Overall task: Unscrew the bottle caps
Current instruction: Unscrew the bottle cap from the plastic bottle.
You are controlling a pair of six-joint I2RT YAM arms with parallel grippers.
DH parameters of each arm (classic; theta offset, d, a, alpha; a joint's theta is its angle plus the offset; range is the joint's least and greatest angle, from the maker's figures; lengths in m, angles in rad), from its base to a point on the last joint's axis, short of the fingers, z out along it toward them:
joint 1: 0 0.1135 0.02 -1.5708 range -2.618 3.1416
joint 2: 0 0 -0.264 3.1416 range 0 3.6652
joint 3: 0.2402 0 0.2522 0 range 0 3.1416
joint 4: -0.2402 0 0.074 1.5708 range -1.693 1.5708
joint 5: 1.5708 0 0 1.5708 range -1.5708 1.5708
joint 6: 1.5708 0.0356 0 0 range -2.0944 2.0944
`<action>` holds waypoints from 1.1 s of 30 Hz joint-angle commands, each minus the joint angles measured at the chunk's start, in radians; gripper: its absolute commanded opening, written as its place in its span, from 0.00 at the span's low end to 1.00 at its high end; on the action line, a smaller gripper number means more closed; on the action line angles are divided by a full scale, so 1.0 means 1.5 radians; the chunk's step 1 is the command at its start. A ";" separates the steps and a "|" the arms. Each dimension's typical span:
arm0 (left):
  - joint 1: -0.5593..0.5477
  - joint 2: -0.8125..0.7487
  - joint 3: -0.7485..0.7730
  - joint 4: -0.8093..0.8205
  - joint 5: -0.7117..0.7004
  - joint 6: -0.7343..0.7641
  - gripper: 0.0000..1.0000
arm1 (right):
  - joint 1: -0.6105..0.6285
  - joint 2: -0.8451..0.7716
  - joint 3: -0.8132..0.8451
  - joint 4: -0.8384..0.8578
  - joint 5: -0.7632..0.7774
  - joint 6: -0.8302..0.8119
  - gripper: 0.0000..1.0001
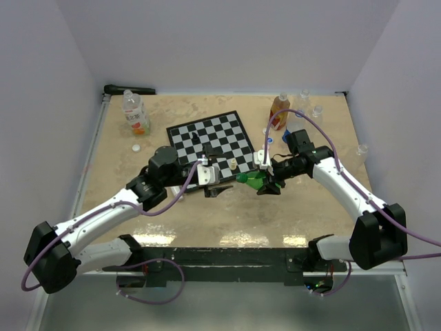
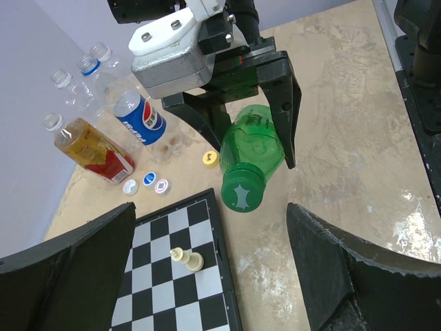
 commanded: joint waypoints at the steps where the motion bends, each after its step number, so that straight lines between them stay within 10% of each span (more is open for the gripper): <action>1: 0.001 0.010 -0.005 0.063 0.033 -0.008 0.95 | 0.000 0.004 0.012 -0.008 -0.001 -0.013 0.03; 18: -0.012 0.106 0.010 0.146 0.067 -0.032 0.91 | 0.000 0.002 0.014 -0.013 -0.001 -0.016 0.03; 33: -0.013 0.149 0.026 0.125 0.105 -0.056 0.54 | 0.000 0.004 0.014 -0.013 0.000 -0.016 0.03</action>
